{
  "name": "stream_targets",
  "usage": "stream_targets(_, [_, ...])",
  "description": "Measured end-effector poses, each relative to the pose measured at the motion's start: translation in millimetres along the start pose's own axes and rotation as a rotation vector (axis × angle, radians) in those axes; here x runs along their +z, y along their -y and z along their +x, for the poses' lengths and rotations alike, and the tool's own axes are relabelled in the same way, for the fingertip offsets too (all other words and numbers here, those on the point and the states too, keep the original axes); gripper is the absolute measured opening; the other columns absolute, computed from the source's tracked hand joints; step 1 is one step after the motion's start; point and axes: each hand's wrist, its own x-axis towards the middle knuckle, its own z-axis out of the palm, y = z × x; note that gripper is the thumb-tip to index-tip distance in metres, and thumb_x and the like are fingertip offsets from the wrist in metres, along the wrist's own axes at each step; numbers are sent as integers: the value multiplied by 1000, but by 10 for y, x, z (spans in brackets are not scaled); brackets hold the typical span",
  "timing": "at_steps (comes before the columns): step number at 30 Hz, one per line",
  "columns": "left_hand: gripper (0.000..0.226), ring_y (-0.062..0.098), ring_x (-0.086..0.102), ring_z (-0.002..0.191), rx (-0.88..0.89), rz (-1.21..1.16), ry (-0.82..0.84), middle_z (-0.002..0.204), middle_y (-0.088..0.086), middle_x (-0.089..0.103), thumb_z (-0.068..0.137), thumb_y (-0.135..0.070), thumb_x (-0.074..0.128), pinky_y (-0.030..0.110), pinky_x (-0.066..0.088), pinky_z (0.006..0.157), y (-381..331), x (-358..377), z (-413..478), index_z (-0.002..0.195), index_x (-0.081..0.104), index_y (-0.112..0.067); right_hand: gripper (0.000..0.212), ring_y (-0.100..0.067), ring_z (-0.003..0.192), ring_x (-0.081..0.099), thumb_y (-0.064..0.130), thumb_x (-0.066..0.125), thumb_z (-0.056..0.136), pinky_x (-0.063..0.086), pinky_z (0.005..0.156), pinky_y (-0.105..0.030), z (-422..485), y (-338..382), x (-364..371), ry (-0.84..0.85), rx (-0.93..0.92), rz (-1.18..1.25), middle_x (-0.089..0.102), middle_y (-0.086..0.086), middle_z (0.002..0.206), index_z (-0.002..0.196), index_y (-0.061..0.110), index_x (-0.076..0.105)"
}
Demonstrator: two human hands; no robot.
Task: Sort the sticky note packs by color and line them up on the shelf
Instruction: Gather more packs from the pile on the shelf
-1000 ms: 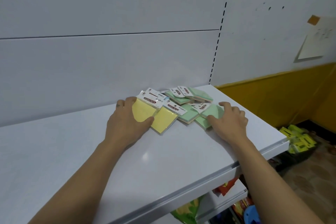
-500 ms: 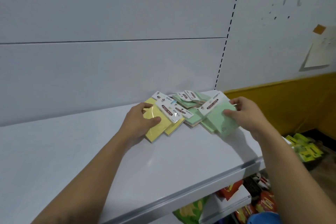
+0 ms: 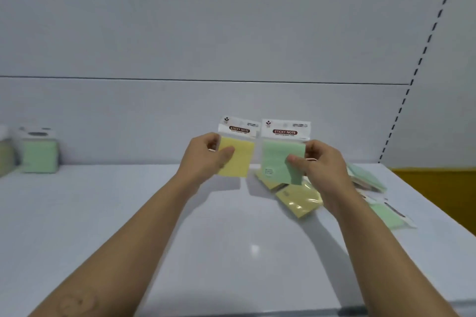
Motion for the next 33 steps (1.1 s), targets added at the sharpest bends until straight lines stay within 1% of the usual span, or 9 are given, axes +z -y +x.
stream_targets(5, [5, 15, 56, 62, -16, -29, -141, 73, -1, 60, 85, -19, 69, 26, 43, 55, 129, -663, -116, 81, 68, -15, 14, -20, 71, 67, 0, 71, 77, 56, 70, -43, 18, 79, 712, 163, -5, 45, 71, -12, 85, 84, 11, 68])
stream_targets(11, [4, 19, 62, 73, -46, -102, -231, 86, 7, 67, 86, -17, 69, 32, 51, 65, 289, -1396, -317, 88, 69, -14, 14, -21, 75, 68, -2, 70, 79, 55, 72, -37, -115, 217, 1531, 338, 6, 113, 70, -14, 87, 89, 7, 68])
stream_targets(16, [7, 17, 65, 75, -65, -149, -291, 92, 9, 71, 84, -14, 70, 26, 50, 61, 535, -2177, -482, 90, 68, -12, 14, -23, 78, 70, 1, 72, 79, 57, 71, -38, -264, 359, 2356, 408, -10, 102, 71, -13, 87, 90, 8, 69])
stream_targets(18, [16, 20, 64, 79, -66, -137, -305, 95, 15, 70, 83, -14, 71, 30, 51, 67, 636, -2486, -526, 94, 66, -4, 15, -25, 80, 71, 3, 72, 79, 58, 70, -37, -330, 395, 2664, 414, -29, 89, 71, -11, 86, 90, 11, 70])
stream_targets(21, [27, 22, 60, 78, -77, -101, -317, 91, 21, 66, 82, -14, 72, 35, 50, 71, 782, -2886, -580, 96, 61, 6, 14, -28, 84, 70, 9, 75, 77, 58, 77, -45, -426, 423, 3104, 382, -60, -11, 72, -7, 85, 88, 18, 72])
stream_targets(25, [14, 12, 50, 63, -74, -74, -291, 66, -4, 58, 82, -14, 72, 22, 40, 58, 980, -3381, -565, 72, 62, -12, 10, -20, 76, 67, 24, 78, 72, 56, 70, -38, -556, 495, 3623, 323, -122, -177, 71, 4, 73, 79, 28, 72])
stream_targets(27, [16, 14, 48, 68, -76, -81, -273, 73, 2, 55, 82, -15, 72, 25, 39, 65, 1076, -3639, -531, 80, 61, -4, 9, -19, 71, 66, 28, 79, 69, 55, 65, -35, -596, 561, 3855, 305, -142, -244, 69, 5, 68, 71, 28, 70])
stream_targets(30, [36, 19, 46, 73, -62, -80, -261, 81, 9, 50, 81, -16, 73, 33, 38, 70, 1187, -3963, -459, 90, 51, 11, 10, -22, 73, 67, 27, 79, 69, 57, 70, -43, -627, 617, 4144, 299, -146, -288, 69, 1, 70, 70, 26, 69])
stream_targets(33, [31, 16, 40, 65, -59, -48, -268, 68, 3, 43, 79, -16, 75, 31, 38, 65, 1251, -4204, -410, 73, 48, -4, 11, -20, 72, 67, 27, 79, 69, 57, 71, -45, -630, 635, 4371, 274, -154, -313, 70, 3, 71, 72, 26, 69])
